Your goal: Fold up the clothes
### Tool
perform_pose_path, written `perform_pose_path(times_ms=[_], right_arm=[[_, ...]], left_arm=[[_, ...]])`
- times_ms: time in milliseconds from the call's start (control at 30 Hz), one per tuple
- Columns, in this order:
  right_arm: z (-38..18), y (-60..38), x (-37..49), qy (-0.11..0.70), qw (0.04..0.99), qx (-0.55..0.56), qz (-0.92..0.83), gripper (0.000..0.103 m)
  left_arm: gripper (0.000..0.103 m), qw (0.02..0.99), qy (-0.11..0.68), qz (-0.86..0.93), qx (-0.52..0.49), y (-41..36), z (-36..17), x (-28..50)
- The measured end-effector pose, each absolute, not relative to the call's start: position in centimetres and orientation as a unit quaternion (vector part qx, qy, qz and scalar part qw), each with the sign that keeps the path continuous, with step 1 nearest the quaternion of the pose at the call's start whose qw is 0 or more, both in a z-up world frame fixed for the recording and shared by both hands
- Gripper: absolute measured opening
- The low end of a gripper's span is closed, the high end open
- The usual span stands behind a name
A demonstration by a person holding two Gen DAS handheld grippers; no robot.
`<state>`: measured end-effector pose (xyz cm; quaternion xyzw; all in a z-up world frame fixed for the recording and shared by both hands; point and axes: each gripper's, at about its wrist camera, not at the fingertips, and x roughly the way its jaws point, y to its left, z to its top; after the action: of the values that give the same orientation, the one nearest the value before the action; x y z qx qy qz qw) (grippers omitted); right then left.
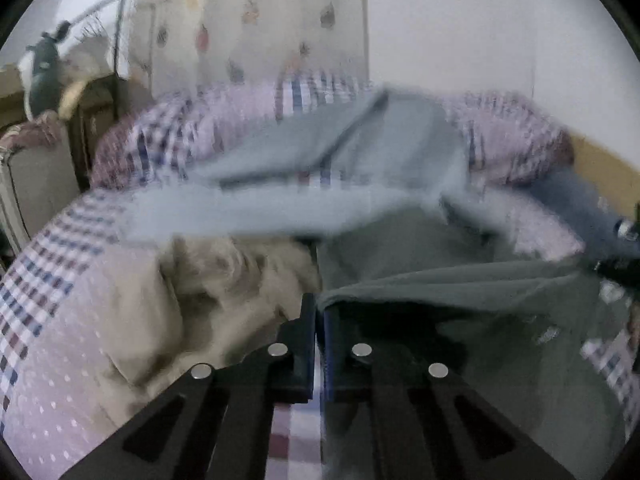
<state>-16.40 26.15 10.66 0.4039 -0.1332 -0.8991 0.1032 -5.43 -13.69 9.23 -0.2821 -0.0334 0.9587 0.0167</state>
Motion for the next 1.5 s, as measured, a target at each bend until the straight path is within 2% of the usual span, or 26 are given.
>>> perform_pose_path(times_ms=[100,200,233,300,333,367,467,533,633,867,900,967,1067,1133,1233,1400,1500], right_arm=[[9.9,25.2,-16.7,-0.121,0.101,0.412,-0.898,0.004],[8.1,24.8,-17.3,-0.121,0.1,0.437,-0.885,0.009],[7.5,24.8,-17.5,-0.123,0.099,0.45,-0.879,0.013],[7.2,25.4,-17.4,-0.128,0.092,0.455,-0.877,0.032],[7.2,25.8,-17.3,-0.131,0.088,0.455,-0.876,0.048],[7.4,26.2,-17.1,-0.137,0.088,0.455,-0.875,0.05],[7.5,27.3,-16.3,-0.157,0.111,0.47,-0.861,0.052],[7.4,27.5,-15.9,-0.159,0.134,0.487,-0.848,0.051],[6.9,26.3,-14.9,-0.125,0.159,0.511,-0.835,0.051],[4.3,25.0,-14.7,-0.138,0.149,0.55,-0.81,0.047],[4.1,24.9,-14.8,-0.138,0.148,0.551,-0.809,0.044],[3.9,24.8,-14.7,-0.125,0.143,0.555,-0.81,0.012],[4.8,24.9,-14.3,-0.11,0.144,0.549,-0.816,0.009],[6.5,25.2,-13.6,-0.1,0.152,0.535,-0.825,0.009],[8.3,26.2,-12.7,-0.098,0.156,0.525,-0.831,0.009],[3.9,26.4,-12.7,-0.059,0.131,0.594,-0.792,0.01],[3.3,26.3,-12.5,-0.034,0.12,0.61,-0.783,0.018]], left_arm=[[0.003,0.003,-0.012,0.951,-0.308,-13.6,7.4,-6.1],[0.004,-0.001,0.004,0.938,-0.347,-13.3,5.2,-6.8],[0.004,-0.003,0.009,0.933,-0.36,-13.2,4.5,-7.0],[0.006,-0.005,0.02,0.922,-0.386,-13.0,3.0,-7.5],[0.011,-0.007,0.025,0.917,-0.399,-12.9,2.3,-7.7],[0.019,-0.009,0.025,0.915,-0.403,-13.0,2.0,-7.8],[0.035,-0.019,0.02,0.915,-0.403,-13.6,2.0,-7.8],[0.04,-0.021,0.02,0.914,-0.405,-13.7,1.9,-7.8],[0.041,-0.023,0.024,0.913,-0.407,-13.7,1.8,-7.8],[0.041,-0.021,0.025,0.912,-0.408,-13.4,1.9,-7.7],[0.041,-0.021,0.025,0.912,-0.408,-13.4,1.8,-7.7],[0.041,-0.021,0.023,0.91,-0.413,-13.5,1.6,-7.8],[0.038,-0.02,0.017,0.909,-0.417,-13.5,1.4,-7.9],[0.032,-0.017,0.014,0.909,-0.416,-13.5,1.6,-7.9],[0.032,-0.014,0.012,0.914,-0.406,-13.3,2.2,-7.5],[0.033,0.003,0.041,0.903,-0.427,-12.4,1.4,-7.1],[0.033,0.01,0.059,0.9,-0.431,-11.8,1.2,-6.5]])
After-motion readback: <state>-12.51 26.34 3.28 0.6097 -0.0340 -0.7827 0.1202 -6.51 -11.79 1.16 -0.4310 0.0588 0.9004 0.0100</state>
